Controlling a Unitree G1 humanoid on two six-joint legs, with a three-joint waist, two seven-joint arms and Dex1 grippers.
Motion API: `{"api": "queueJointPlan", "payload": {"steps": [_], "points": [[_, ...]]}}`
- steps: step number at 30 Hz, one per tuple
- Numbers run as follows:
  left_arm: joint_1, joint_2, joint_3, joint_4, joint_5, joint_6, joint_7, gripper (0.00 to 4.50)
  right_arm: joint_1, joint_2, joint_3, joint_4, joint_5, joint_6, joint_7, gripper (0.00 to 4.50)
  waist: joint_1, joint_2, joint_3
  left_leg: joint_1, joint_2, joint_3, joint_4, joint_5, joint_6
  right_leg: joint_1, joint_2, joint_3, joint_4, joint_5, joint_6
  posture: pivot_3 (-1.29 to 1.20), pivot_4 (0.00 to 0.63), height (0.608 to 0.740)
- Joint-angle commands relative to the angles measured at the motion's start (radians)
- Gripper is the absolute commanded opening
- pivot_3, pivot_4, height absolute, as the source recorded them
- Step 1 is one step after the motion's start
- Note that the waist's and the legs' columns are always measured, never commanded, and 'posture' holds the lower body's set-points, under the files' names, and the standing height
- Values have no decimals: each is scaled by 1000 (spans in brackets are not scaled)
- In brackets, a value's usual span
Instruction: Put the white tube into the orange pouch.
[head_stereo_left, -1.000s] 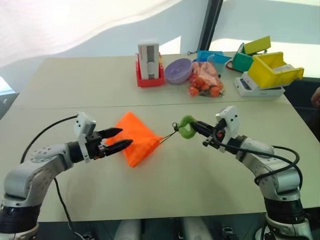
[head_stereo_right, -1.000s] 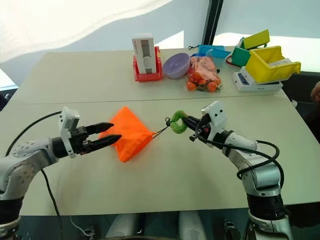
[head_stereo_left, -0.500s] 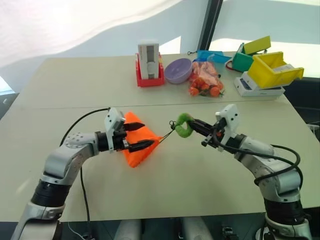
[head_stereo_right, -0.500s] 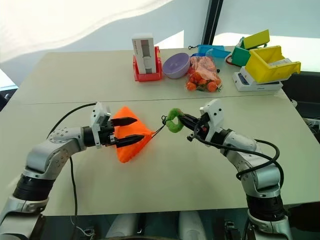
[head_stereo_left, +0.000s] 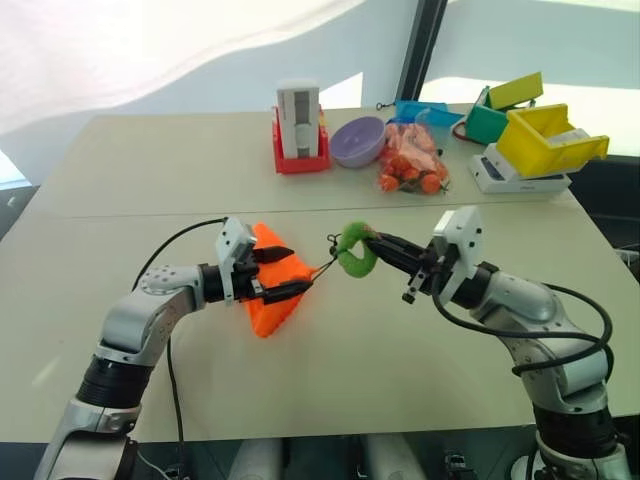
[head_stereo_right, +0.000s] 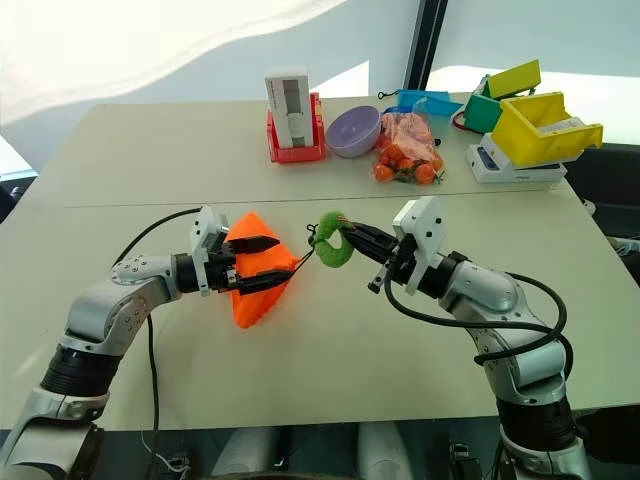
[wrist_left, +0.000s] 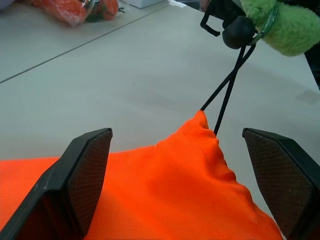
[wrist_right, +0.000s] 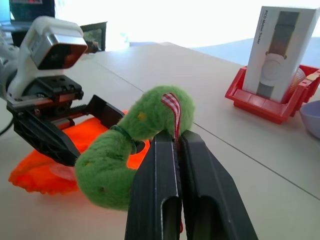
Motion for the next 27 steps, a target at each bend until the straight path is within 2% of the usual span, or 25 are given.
{"api": "queueJointPlan", "payload": {"steps": [1, 16, 23, 25, 27], "points": [[13, -1, 5, -42, -1, -8, -5, 4450, -19, -49, 6, 28, -138, -152, -14, 0, 1, 0, 0, 0, 0, 0, 0, 0, 0, 0, 0, 0, 0, 0, 0, 0, 150, 740], [55, -9, 4, -81, -6, 15, 13, 4450, 5, -144, 4, 134, -337, -463, 10, 0, 2, 0, 0, 0, 0, 0, 0, 0, 0, 0, 0, 0, 0, 0, 0, 0, 150, 740], [60, -9, 6, -90, -9, 26, 16, 4450, 37, -100, -35, 102, -199, -391, 10, 0, 2, 0, 0, 0, 0, 0, 1, 0, 0, 1, 0, 0, 1, 0, 0, 0, 150, 740], [62, -10, 7, -92, -11, 30, 17, 4450, 41, -73, -58, 70, -90, -299, 3, 0, 1, 0, 0, 0, 0, 0, 1, 0, 0, 0, 0, 0, 1, 0, 0, 0, 150, 740], [63, -10, 7, -94, -12, 33, 17, 4450, 45, -46, -93, 29, 83, -142, -17, 0, 2, 0, 0, 0, 0, 0, 1, 0, 0, 1, 0, 0, 2, 0, 0, 0, 150, 740]]}}
